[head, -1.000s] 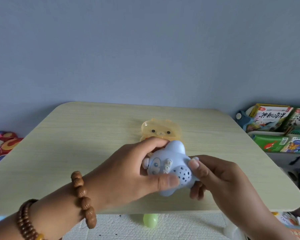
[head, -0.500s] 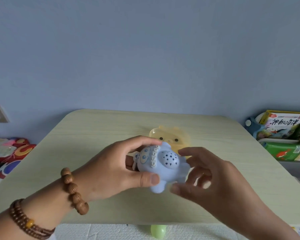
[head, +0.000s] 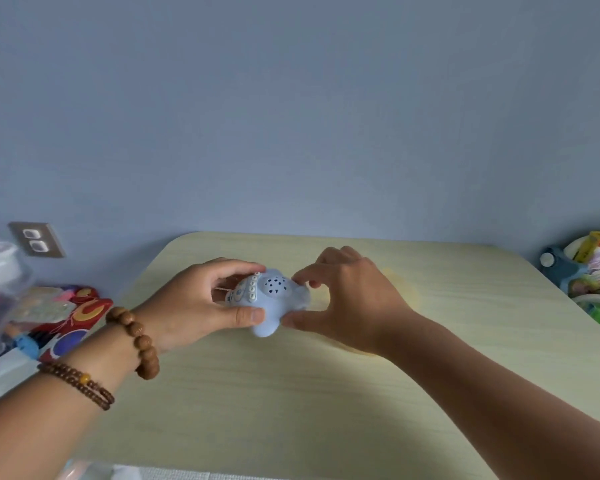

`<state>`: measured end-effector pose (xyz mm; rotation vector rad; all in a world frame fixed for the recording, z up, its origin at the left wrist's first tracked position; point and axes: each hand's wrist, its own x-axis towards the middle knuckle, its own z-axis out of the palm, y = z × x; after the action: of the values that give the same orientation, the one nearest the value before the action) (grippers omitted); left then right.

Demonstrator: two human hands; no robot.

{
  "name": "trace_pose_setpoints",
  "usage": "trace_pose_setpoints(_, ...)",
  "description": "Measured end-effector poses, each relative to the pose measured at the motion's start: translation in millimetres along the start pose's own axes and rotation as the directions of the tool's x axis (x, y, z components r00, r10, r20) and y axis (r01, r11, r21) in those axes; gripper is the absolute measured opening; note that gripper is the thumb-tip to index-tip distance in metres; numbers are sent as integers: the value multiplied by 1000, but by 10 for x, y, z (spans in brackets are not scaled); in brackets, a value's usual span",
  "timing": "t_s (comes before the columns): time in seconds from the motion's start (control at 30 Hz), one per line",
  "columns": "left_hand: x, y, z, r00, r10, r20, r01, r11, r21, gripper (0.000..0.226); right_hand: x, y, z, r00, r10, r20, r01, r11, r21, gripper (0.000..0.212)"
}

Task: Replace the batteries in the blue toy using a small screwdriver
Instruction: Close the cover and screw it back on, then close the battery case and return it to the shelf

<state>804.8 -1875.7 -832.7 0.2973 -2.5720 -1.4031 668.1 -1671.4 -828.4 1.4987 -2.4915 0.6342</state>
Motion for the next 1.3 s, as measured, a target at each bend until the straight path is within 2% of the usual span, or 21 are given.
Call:
trace_pose_setpoints(0.23, 10, -182, 46, 999, -41, 23, 41, 999, 13, 78, -58, -51, 123, 999, 21, 27, -19, 998, -55, 60)
trace_pose_setpoints(0.33, 16, -204, 51, 999, -35, 35, 35, 999, 11, 76, -89, -48, 94, 999, -18, 30, 21, 993, -115, 74)
trace_pose_setpoints(0.43, 19, -226, 55, 999, -24, 34, 24, 1000, -19, 76, -164, 82, -55, 998, 10, -63, -12, 1000, -29, 74)
trace_pose_setpoints(0.53, 11, -244, 65, 998, -14, 57, 17, 999, -47, 76, -233, 395, -245, 960, 203, -194, -189, 978, 91, 58)
trace_pose_setpoints(0.63, 12, -274, 26, 996, -20, 92, 22, 999, -27, 85, -305, 707, -335, 898, 422, -128, -409, 905, 114, 52)
trace_pose_setpoints(0.7, -20, -187, 6, 1000, 24, 8, -25, 996, 89, 84, -328, 813, -310, 877, 479, -45, -468, 871, 152, 48)
trace_pose_setpoints(0.77, -49, 11, 75, 958, 234, -166, -170, 928, 332, 65, -340, 857, -277, 864, 503, 29, -499, 846, 187, 44)
trace_pose_setpoints(0.8, -55, 148, 165, 901, 379, -213, -254, 857, 449, 51, -342, 863, -268, 858, 511, 51, -510, 838, 195, 42)
trace_pose_setpoints(0.83, -54, 291, 276, 844, 499, -196, -332, 774, 539, 40, -342, 867, -260, 854, 517, 60, -518, 833, 194, 40)
trace_pose_setpoints(0.9, -27, 479, 545, 783, 621, -45, -440, 604, 665, 29, -332, 869, -249, 851, 523, 47, -522, 833, 183, 38)
trace_pose_setpoints(0.97, 23, 490, 782, 806, 586, 84, -456, 524, 719, 31, -321, 865, -235, 844, 535, 40, -533, 827, 178, 36)
trace_pose_setpoints(1.03, 65, 459, 909, 846, 520, 119, -423, 519, 743, 31, -318, 879, -213, 843, 536, 31, -534, 829, 166, 34)
trace_pose_setpoints(1.2, 32, 449, 950, 847, 514, 137, -428, 506, 749, 15, -355, 849, -201, 846, 533, 5, -529, 839, 127, 32)
trace_pose_setpoints(1.3, -135, 470, 994, 820, 544, 179, -466, 451, 761, 12, -446, 770, -228, 850, 527, -10, -524, 847, 93, 31)
